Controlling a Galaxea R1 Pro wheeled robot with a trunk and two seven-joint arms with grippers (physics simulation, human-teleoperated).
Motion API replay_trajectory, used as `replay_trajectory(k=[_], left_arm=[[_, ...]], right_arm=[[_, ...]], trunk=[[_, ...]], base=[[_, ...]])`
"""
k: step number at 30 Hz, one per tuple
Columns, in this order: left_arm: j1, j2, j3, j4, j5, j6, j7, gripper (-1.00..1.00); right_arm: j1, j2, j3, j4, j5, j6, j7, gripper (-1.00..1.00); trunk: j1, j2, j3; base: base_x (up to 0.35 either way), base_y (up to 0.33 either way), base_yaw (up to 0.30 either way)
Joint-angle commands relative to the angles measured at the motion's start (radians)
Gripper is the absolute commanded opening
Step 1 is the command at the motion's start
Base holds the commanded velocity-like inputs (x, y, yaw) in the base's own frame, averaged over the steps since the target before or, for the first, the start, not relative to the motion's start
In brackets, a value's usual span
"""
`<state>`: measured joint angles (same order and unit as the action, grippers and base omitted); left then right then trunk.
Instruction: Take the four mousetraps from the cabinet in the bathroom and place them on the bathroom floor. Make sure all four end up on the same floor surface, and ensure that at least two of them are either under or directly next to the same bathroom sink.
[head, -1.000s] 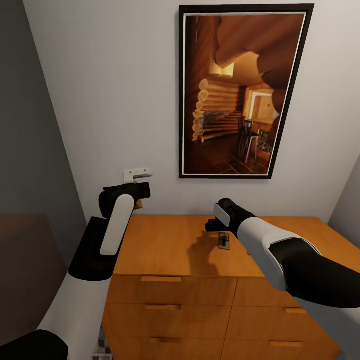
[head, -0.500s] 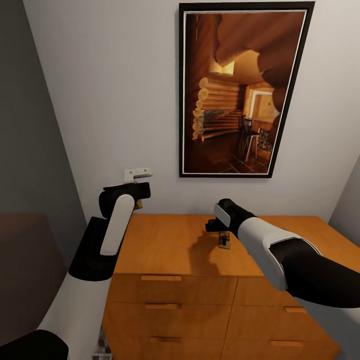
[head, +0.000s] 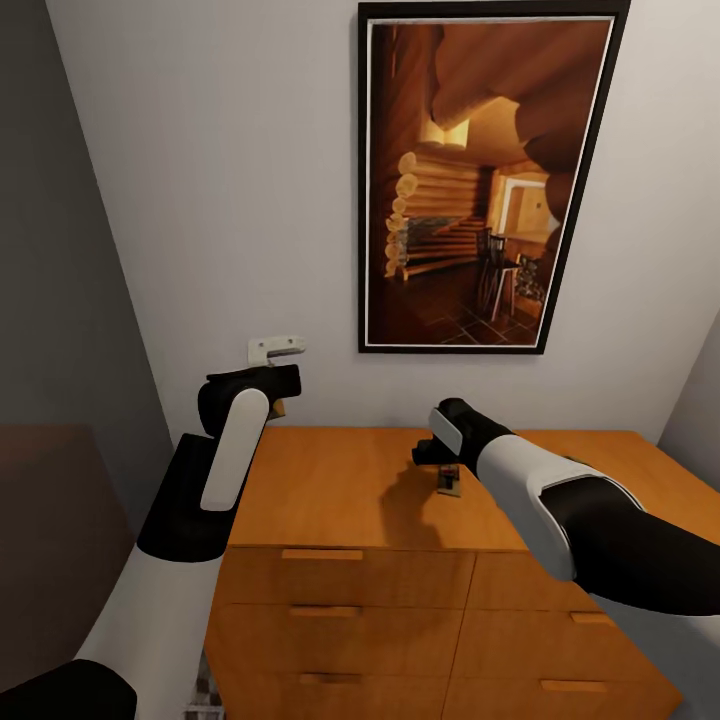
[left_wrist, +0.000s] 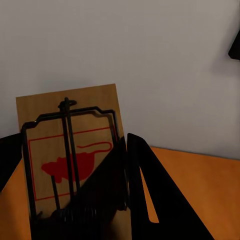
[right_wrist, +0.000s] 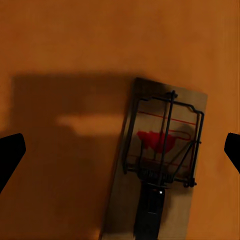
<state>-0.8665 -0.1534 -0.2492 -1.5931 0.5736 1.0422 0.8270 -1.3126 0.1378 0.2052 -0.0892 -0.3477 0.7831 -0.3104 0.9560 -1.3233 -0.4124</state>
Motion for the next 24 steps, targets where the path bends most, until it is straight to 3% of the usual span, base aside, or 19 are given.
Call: replay_trajectory(k=[1,14,19,24], left_arm=[[-0.001,0.000,-0.001,-0.001,0.006,0.005,0.011,-1.00],[-0.001,0.000,0.000,-0.001,0.006,0.005,0.011,-1.00],[-0.001,0.000,-0.001,-0.001,0.006,0.005,0.011,-1.00],[-0.001,0.000,-0.001,-0.001,0.006,0.005,0.010,-1.00]], right_arm=[[-0.001,-0.001,0.006,0.000,-0.011,0.004,-0.007,1.00],[0.003,-0.013,0.004,0.012,-0.011,-0.027,-0.007,1.00],[0.004,-0.017,0.004,0.013,-0.012,-0.037,-0.005,1.00],[0.005,-0.019,0.005,0.013,-0.012,-0.041,0.005,1.00]], trunk=[[0.000,-0.001,-0.001],[0.000,-0.001,-0.001],[0.019,-0.036,-0.017],[0.019,-0.036,-0.017]], base=[[0.000,0.000,0.000],[0.000,0.000,0.000],[0.000,0.000,0.000],[0.000,0.000,0.000]])
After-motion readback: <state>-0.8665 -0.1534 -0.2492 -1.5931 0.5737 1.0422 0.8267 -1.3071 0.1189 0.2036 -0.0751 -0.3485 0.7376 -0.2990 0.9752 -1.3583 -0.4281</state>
